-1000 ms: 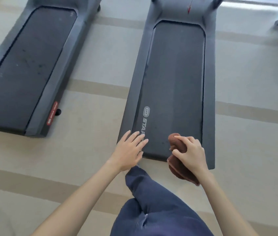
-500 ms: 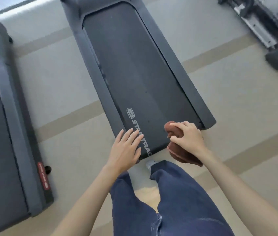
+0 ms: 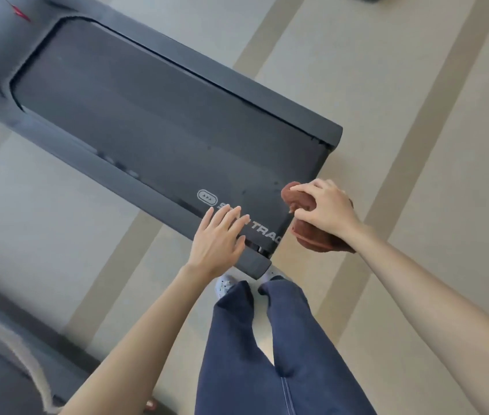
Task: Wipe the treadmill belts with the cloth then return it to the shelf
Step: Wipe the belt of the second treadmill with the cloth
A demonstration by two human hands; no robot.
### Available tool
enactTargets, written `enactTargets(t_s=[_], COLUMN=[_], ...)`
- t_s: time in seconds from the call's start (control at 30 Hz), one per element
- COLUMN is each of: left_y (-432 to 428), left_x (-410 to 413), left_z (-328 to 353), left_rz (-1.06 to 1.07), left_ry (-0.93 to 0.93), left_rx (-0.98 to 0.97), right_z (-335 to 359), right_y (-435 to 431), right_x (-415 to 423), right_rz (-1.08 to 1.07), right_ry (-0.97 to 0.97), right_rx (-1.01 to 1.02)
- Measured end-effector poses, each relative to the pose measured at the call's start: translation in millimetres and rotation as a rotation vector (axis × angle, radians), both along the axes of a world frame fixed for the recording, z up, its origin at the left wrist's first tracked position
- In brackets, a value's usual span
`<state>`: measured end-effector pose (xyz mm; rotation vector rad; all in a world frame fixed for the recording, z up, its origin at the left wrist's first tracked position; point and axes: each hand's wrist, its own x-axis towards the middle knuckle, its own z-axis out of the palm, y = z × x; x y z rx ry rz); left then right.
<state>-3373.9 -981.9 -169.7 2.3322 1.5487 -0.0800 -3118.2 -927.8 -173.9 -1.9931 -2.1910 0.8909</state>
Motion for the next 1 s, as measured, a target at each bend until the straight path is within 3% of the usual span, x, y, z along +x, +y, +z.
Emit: enactTargets(t_s=[0.2, 0.43, 0.57, 0.7, 0.83, 1.0], left_y=[30, 71, 84, 93, 86, 84], left_x=[-5, 19, 28, 19, 12, 11], left_z=[-100, -323, -442, -534, -587, -606], left_rz=[0.132, 0.026, -0.096, -0.043, -0.017, -0.01], left_ry=[0.008, 0.072, 0.043, -0.012, -0.091, -0.154], left_rx=[0.018, -0.044, -0.013, 0.003, 0.099, 0.24], right_z=[-101, -323, -446, -542, -595, -597], right_y=[24, 55, 60, 39, 45, 143], right_x=[-5, -9, -11, -25, -20, 3], right_rz=[-0.061, -0.151, -0.131, -0.082, -0.151, -0.255], right_ry=[0.045, 0.025, -0.048, -0.258, -0.204, -0.206], right_rx=[-0.048, 0.014, 0.094, 0.234, 0.608, 0.706])
